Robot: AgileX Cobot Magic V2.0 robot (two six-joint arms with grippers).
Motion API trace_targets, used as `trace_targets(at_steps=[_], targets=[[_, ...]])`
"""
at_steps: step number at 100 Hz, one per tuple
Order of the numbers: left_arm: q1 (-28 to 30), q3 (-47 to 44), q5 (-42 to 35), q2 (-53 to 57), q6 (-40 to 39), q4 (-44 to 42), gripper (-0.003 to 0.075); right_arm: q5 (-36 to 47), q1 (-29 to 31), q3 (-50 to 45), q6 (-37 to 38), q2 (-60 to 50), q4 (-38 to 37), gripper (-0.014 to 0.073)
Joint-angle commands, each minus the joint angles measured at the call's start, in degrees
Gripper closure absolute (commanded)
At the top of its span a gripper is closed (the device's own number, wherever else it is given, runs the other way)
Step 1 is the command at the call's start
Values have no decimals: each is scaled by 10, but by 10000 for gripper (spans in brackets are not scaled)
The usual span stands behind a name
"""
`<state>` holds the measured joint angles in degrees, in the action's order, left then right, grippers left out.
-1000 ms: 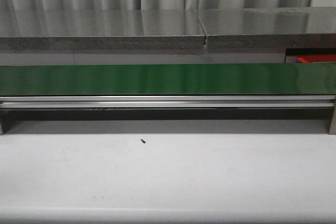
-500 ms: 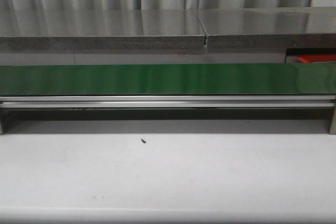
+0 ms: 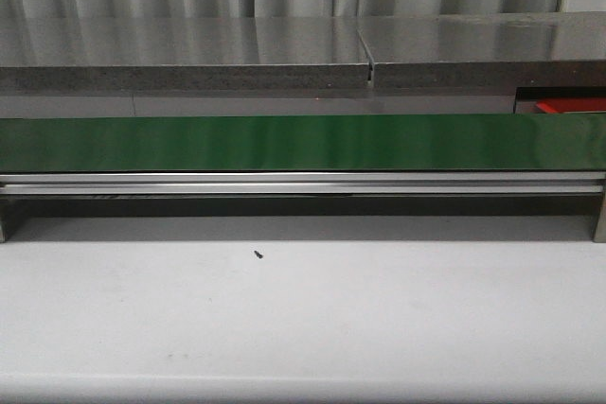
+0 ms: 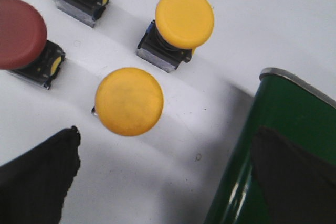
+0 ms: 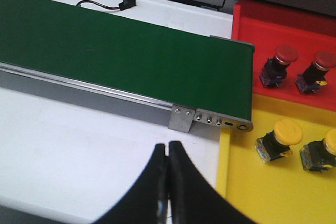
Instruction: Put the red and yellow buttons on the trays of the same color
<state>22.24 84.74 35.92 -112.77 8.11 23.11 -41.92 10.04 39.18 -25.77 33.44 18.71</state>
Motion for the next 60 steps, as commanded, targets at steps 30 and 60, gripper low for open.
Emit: trace_targets(at_steps=[30,60], targets=[[2,88,-4,-34,-5,12,101,33,-2,14,-3,0,12,660],[2,101,-7,-56,-5,11,104,32,-2,14,-3,0,12,660]])
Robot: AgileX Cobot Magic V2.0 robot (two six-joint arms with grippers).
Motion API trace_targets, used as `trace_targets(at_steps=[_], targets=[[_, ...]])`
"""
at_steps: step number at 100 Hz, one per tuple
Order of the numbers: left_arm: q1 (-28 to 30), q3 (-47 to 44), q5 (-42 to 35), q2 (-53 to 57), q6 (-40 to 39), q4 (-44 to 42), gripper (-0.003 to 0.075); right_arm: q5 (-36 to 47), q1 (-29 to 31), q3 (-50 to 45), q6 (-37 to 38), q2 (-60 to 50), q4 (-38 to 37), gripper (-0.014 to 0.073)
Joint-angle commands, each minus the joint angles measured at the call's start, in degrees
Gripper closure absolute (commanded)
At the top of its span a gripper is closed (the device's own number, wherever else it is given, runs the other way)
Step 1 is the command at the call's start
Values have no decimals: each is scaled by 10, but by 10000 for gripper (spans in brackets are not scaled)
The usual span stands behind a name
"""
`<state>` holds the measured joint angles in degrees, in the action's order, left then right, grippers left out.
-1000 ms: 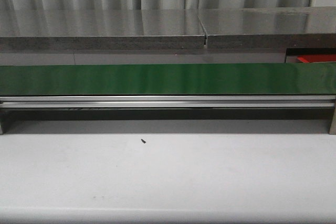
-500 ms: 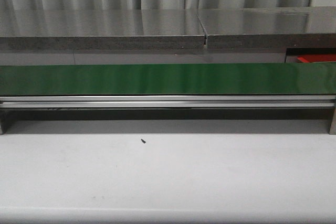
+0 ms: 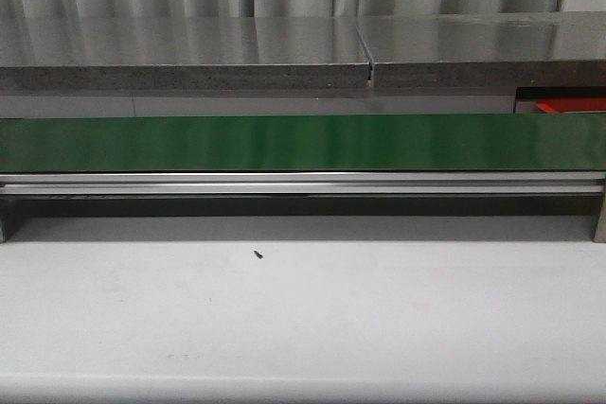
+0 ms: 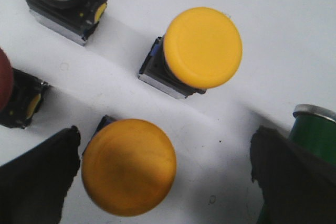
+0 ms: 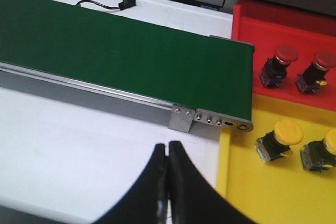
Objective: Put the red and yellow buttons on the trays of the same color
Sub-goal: 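Grasp a yellow button with the left gripper, then set the yellow button on the green belt and open the left gripper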
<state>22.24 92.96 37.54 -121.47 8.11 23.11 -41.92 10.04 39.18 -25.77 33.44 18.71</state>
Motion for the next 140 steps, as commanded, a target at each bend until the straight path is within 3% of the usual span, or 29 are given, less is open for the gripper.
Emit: trace_targets(at_steps=[1,21,54,82,108,140], targets=[[2,19,-25,31,-5,11,105,32,-2,14,-3,0,12,660],[2,19,-32,31,-5,8,179,32,-2,14,-3,0,12,660],[2,19,-31,30,-5,8,430,32,-2,14,-3,0,12,660],[5,19,-22,30,-5,7,584,32,-2,14,-3,0,12,660],[9,20,11,59,-5,9,678,32,-2,14,-3,0,12,660],[8,20,58,167,-5,36,731,32,-2,14,-3,0,12,660]])
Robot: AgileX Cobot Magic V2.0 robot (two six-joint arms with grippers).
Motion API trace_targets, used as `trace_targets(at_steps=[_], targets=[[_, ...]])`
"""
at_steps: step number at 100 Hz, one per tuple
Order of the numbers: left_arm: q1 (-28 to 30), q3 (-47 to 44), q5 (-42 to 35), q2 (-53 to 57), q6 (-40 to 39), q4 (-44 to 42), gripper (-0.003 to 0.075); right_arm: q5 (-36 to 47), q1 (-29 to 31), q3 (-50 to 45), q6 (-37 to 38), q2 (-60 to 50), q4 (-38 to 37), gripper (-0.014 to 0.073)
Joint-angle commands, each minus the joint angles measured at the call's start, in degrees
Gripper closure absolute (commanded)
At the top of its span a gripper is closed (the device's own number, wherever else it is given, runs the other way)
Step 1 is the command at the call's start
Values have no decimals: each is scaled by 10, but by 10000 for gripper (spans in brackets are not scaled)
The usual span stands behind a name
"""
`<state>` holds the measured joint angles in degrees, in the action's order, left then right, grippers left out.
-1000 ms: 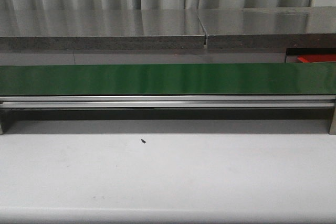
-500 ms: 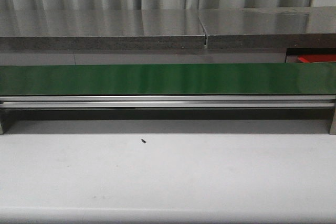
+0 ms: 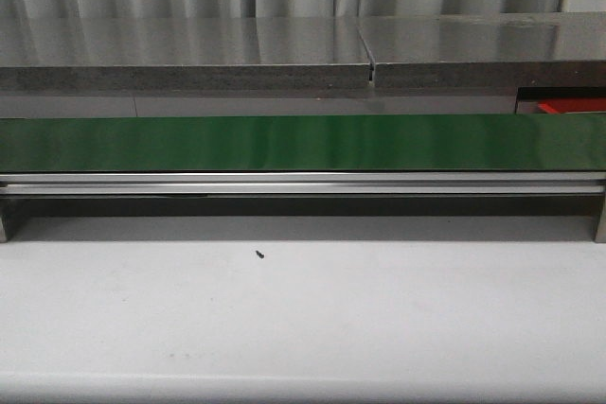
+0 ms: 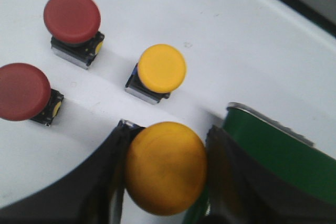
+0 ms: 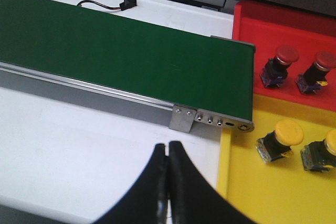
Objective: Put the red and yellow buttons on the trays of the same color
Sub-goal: 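Set the yellow button on the green belt and open the left gripper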
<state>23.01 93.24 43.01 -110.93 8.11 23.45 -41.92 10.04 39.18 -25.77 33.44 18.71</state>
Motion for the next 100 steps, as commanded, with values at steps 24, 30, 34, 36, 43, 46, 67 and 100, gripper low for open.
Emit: trace_targets(at_steps=[24,30,34,36,43,46,67,100], targets=[[-20,7,49,100,8,59,731,32,-2,14,-3,0,12,660],[-32,-4,48,100,18,76,731,32,-2,14,-3,0,12,660],[-38,-12,47,100,30,87,731,32,-2,14,-3,0,12,660],[-42,-15,46,100,32,90,731,32,-2,14,-3,0,12,660],[-56,-29,37,100,40,91,731,32,-2,14,-3,0,12,660],[-62,-35,33,100,43,91,731,32,-2,14,-3,0,12,660],[-83,-69,-8,99,44,91,731,32,-2,14,-3,0,12,660],[-91,-75,-12,74,45,90,729,32,-2,14,-3,0,12,660]])
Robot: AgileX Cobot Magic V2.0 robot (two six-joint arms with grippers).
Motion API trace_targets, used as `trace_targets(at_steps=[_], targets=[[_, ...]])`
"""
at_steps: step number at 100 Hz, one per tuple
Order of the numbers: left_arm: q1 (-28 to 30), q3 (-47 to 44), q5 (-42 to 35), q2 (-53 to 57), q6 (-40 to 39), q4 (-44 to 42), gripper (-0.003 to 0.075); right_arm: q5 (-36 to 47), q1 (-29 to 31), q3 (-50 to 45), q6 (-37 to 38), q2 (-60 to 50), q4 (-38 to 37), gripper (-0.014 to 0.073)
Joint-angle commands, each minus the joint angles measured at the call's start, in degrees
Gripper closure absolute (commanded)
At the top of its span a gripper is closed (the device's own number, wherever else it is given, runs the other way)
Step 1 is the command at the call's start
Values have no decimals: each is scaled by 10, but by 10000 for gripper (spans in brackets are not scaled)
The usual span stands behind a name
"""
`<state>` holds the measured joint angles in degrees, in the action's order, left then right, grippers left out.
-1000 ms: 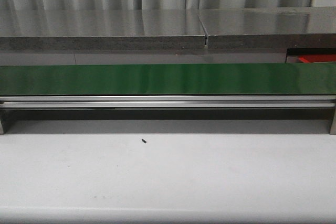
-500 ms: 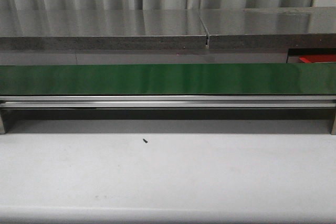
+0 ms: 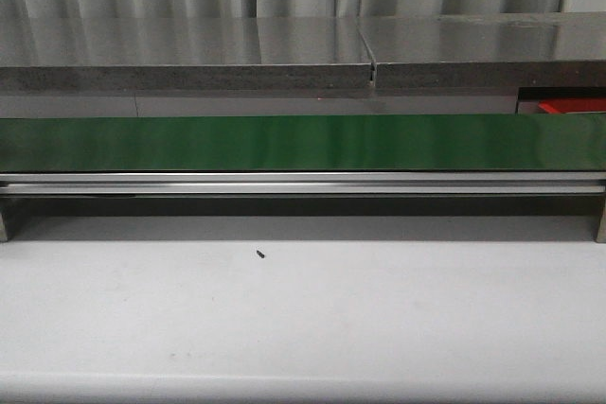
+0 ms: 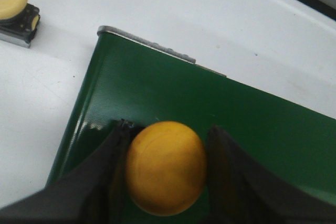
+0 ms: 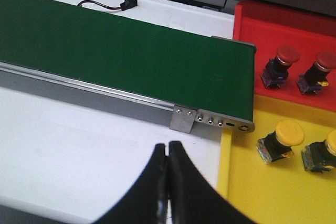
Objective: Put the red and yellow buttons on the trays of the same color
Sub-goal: 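Set the yellow button on the green belt and open the left gripper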
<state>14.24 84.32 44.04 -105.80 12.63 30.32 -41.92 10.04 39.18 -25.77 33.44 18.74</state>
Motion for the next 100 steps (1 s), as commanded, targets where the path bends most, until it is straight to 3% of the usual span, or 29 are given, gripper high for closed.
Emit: trace_targets(at_steps=[1,14,24,31,43,53,79,100], targets=[[-4,14,-22,23,0,21,729,32,-2,14,-3,0,12,660],[-5,14,-21,21,0,21,715,32,-2,14,-3,0,12,660],[-5,14,-12,21,19,22,621,32,-2,14,-3,0,12,660],[-5,14,-4,21,29,25,489,32,-2,14,-3,0,12,660],[-5,14,-2,21,29,29,182,32,-2,14,-3,0,12,660],[-5,16,-1,25,29,30,55,32,-2,14,-3,0,12,660],[4,41,-12,56,29,29,48,32,-2,14,-3,0,12,660],[54,89,-11,56,29,-30,48,32,-2,14,-3,0,12,660]])
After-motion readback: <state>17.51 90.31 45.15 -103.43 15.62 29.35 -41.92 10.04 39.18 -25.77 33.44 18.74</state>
